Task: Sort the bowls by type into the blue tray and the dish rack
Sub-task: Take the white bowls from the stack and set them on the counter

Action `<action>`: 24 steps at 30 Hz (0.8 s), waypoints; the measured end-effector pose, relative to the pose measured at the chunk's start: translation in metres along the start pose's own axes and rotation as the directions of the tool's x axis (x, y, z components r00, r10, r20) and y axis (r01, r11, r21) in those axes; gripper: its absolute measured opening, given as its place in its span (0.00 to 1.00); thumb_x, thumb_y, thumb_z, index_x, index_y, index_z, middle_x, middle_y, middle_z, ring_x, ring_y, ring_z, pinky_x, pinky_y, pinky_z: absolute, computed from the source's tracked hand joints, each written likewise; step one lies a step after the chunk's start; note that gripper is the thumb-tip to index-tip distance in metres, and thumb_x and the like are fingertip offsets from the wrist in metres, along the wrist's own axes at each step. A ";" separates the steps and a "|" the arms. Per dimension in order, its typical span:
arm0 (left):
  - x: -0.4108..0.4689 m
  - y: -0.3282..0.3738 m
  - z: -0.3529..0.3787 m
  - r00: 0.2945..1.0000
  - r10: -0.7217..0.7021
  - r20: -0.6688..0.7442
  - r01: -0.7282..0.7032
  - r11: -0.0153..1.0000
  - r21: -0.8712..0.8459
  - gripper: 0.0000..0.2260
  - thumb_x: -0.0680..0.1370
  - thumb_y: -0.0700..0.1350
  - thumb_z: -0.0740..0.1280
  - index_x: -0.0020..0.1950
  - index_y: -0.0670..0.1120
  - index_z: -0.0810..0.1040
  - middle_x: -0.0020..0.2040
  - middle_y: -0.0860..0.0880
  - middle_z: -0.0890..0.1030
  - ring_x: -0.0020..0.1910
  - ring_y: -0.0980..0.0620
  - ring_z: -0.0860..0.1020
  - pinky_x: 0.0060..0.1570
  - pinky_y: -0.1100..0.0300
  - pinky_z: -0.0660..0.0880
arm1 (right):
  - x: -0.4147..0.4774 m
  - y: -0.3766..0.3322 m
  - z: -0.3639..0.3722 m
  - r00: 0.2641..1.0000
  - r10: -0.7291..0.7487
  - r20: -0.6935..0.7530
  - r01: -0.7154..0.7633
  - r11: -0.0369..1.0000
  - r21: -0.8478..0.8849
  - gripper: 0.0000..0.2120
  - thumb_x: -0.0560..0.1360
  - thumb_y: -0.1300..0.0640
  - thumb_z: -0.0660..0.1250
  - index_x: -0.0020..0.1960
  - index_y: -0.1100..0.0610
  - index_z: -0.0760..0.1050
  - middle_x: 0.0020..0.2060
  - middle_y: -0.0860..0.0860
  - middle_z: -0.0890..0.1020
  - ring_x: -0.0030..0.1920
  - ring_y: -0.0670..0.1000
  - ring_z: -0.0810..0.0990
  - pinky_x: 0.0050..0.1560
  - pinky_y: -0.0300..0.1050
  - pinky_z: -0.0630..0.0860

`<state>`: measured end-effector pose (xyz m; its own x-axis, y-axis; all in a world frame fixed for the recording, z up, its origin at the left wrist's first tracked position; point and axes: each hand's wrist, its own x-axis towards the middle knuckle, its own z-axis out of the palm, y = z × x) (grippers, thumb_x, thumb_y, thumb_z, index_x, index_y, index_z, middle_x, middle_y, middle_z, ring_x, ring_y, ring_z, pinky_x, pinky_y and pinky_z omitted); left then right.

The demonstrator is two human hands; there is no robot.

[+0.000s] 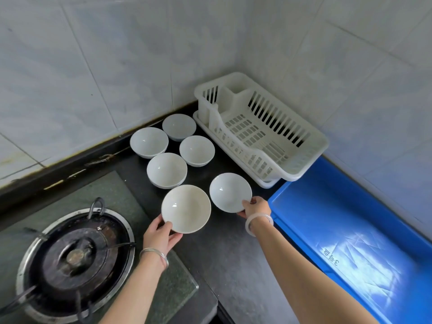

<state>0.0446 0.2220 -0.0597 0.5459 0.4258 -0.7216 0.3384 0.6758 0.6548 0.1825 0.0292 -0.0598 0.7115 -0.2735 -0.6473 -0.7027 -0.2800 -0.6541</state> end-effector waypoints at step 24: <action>0.004 0.001 0.009 0.998 -0.044 0.051 0.050 0.991 -0.125 0.17 0.77 0.33 0.59 0.66 0.43 0.69 0.58 0.39 0.74 0.56 0.37 0.76 0.54 0.49 0.74 | -0.004 -0.004 0.033 0.982 0.075 0.174 -0.145 0.887 0.438 0.11 0.75 0.64 0.65 0.58 0.59 0.75 0.47 0.55 0.81 0.40 0.51 0.84 0.35 0.39 0.82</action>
<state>0.0542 0.2186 -0.0603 0.5686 0.3648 -0.7372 0.2665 0.7662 0.5847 0.1829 0.0622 -0.0676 0.6457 -0.1295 -0.7525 -0.7277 0.1942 -0.6578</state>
